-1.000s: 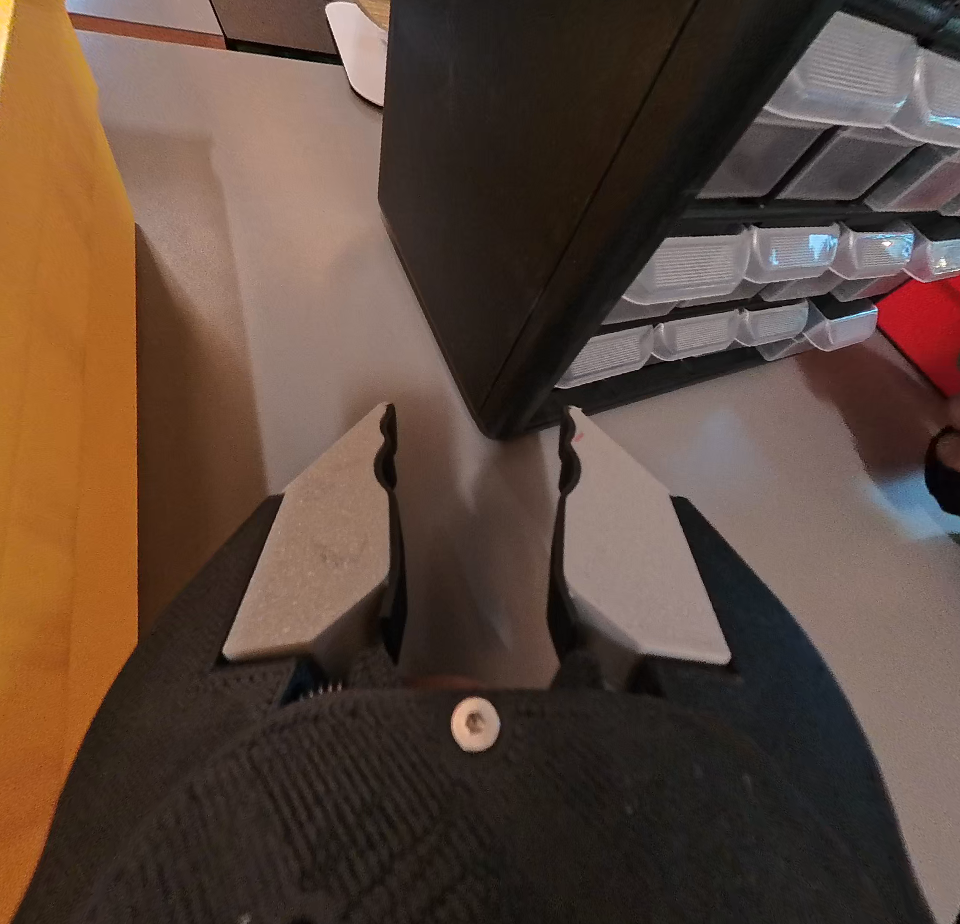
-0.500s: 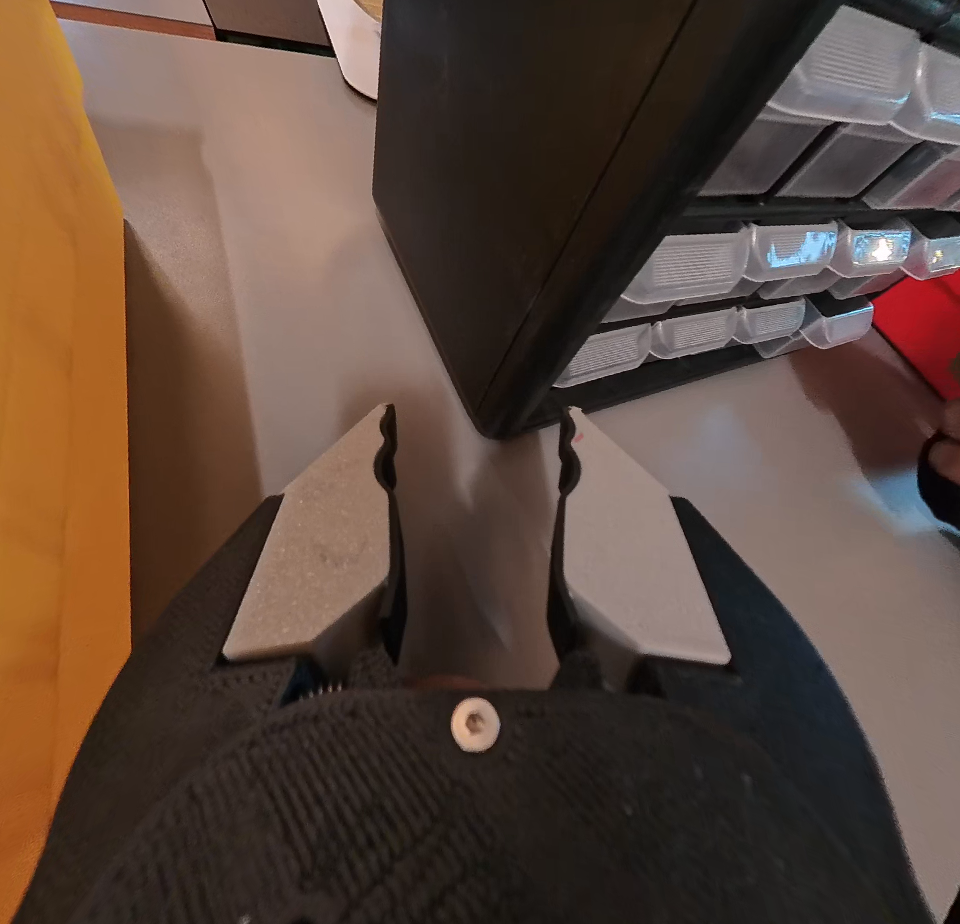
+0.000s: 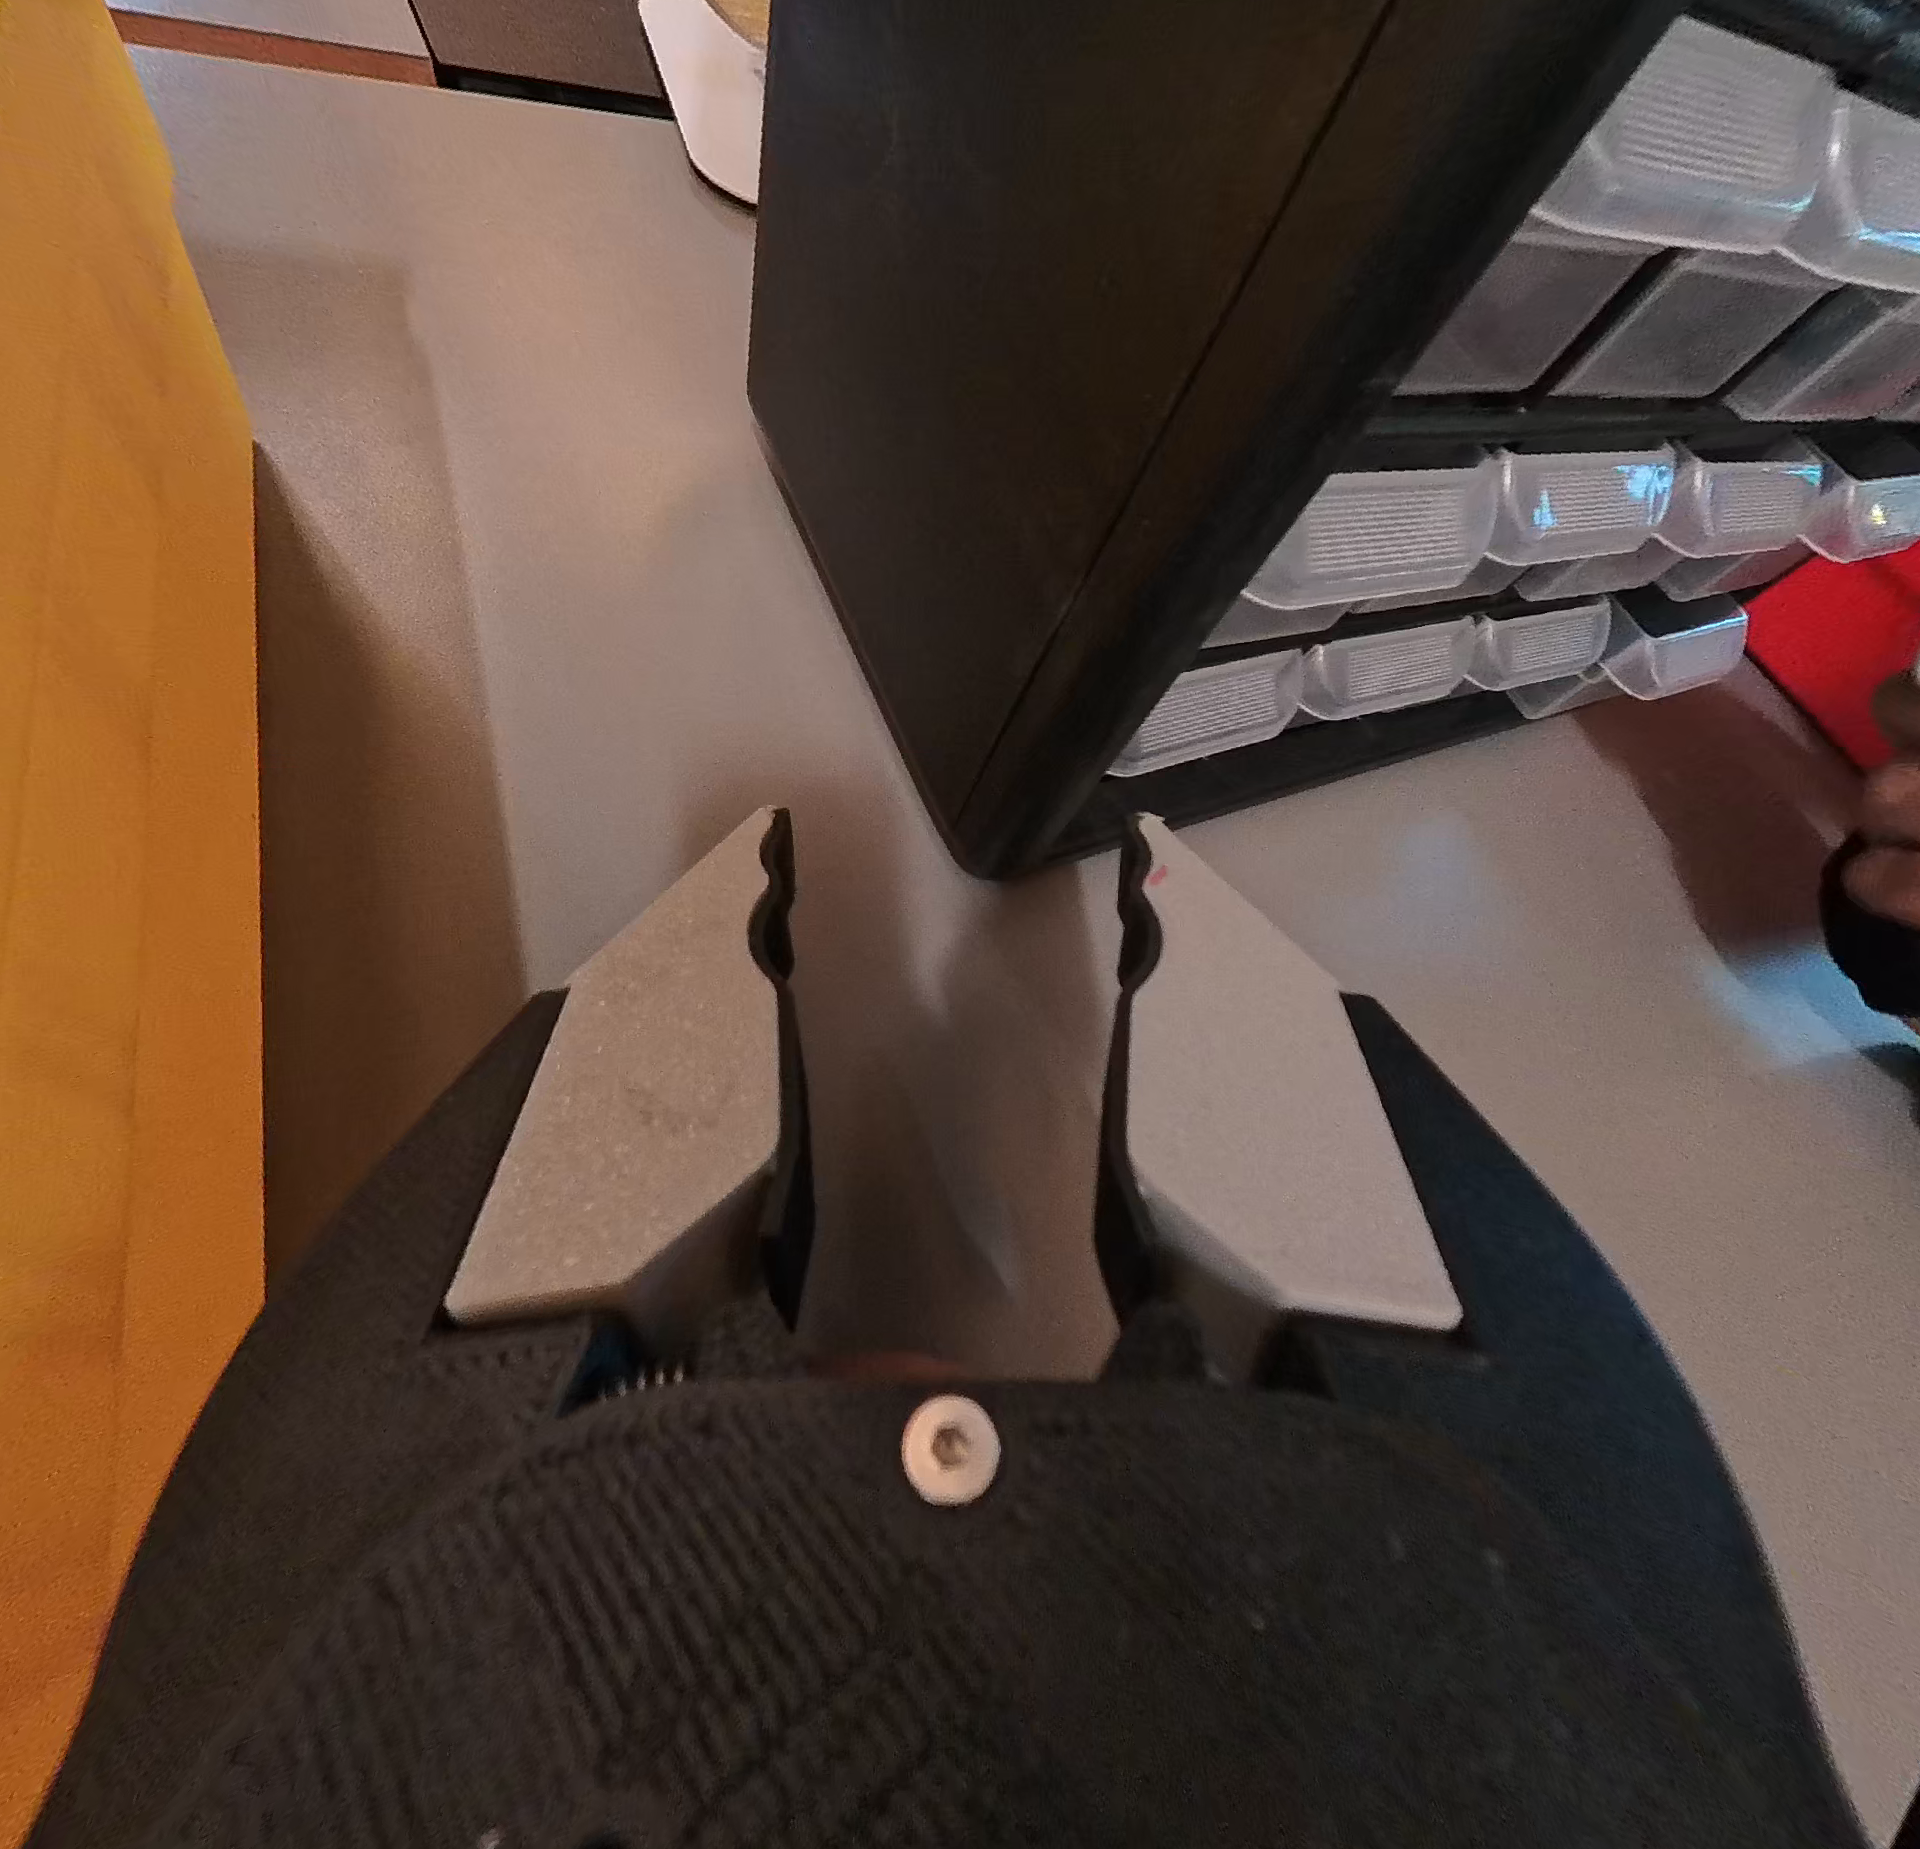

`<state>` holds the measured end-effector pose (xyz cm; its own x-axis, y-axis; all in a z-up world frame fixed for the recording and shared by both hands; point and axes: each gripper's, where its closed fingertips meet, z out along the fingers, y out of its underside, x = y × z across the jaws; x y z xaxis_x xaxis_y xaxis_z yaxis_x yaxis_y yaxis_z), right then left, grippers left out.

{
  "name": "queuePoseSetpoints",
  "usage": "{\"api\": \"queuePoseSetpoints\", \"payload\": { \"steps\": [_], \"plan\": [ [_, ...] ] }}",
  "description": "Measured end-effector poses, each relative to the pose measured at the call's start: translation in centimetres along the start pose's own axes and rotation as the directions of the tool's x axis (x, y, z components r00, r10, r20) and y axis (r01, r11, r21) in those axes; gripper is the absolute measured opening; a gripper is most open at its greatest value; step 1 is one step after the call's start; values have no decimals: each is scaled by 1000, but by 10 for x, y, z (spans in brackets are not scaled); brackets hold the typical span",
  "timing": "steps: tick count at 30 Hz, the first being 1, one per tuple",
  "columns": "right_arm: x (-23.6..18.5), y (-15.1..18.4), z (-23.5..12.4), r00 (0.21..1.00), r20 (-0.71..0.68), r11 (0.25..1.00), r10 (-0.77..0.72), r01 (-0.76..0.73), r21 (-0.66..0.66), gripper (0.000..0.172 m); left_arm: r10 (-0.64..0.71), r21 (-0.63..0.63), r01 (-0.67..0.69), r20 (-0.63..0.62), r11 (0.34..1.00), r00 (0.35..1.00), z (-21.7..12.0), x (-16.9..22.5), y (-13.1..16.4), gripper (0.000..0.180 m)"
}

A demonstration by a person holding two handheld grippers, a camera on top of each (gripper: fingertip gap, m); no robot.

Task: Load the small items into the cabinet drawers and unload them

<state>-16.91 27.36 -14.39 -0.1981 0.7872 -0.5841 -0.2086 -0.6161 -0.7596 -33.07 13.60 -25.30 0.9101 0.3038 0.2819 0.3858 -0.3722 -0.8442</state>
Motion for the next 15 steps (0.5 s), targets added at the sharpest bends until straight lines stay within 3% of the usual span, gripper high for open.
{"api": "queuePoseSetpoints", "payload": {
  "steps": [15],
  "plan": [
    [-22, 12, -18, 993, 34, 993, -110, 111, -39, 12, -1, -1, 1, -5, 1000, 1000, 0, 0, 0, 61]
  ]
}}
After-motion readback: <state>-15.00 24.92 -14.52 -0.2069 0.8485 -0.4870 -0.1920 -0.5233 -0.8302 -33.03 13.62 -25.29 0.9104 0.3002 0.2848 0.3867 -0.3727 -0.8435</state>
